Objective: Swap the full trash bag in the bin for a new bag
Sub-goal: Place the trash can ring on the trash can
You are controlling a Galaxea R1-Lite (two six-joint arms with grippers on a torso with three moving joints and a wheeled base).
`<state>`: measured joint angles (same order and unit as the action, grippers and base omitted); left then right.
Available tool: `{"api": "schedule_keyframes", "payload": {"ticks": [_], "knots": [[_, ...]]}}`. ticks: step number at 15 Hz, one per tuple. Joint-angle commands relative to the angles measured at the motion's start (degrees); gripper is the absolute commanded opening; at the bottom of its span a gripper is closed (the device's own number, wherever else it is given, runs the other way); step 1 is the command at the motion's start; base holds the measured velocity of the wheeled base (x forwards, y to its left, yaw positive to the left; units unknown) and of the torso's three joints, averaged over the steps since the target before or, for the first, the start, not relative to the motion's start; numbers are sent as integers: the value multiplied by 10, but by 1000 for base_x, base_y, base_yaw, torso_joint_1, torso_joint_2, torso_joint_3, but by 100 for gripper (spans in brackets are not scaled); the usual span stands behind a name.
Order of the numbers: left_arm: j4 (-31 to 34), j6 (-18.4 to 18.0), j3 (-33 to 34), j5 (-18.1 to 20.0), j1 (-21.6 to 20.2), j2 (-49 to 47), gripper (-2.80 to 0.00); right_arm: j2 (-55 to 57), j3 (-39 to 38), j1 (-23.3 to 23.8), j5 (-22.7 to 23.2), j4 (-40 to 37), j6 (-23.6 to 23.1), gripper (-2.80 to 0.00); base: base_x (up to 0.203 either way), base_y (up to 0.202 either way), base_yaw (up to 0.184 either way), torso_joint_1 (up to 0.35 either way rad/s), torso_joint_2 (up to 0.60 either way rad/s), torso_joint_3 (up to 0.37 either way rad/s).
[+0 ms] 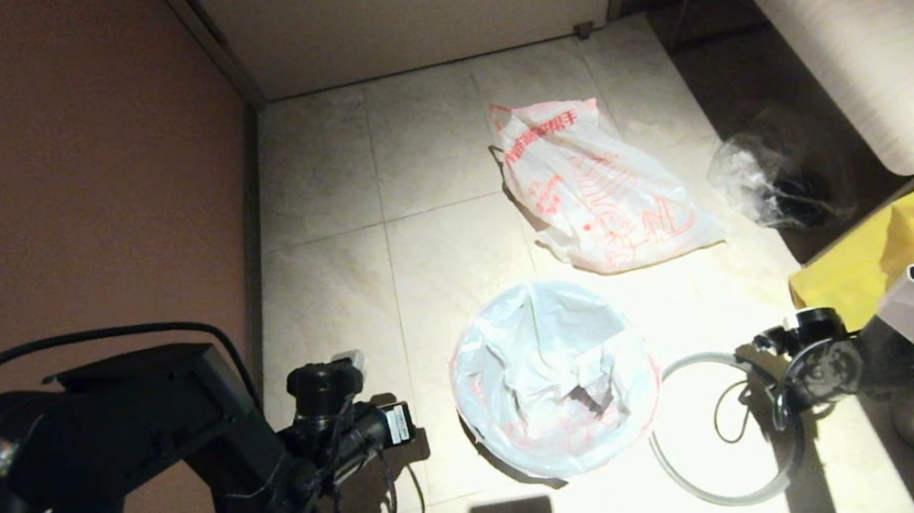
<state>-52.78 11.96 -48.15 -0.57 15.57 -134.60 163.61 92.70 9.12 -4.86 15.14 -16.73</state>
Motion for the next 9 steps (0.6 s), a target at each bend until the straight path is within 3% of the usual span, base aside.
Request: {"api": "schedule_keyframes", "payload": {"ticks": [1, 9], "knots": [[-14, 2, 3, 0, 0, 0, -280, -66, -61, 0, -21, 7, 6, -280, 0, 0, 0, 0, 0, 0], [-17, 0, 4, 0, -1, 0, -280, -331, -293, -24, -94, 11, 7, -280, 0, 0, 0, 0, 0, 0]]}}
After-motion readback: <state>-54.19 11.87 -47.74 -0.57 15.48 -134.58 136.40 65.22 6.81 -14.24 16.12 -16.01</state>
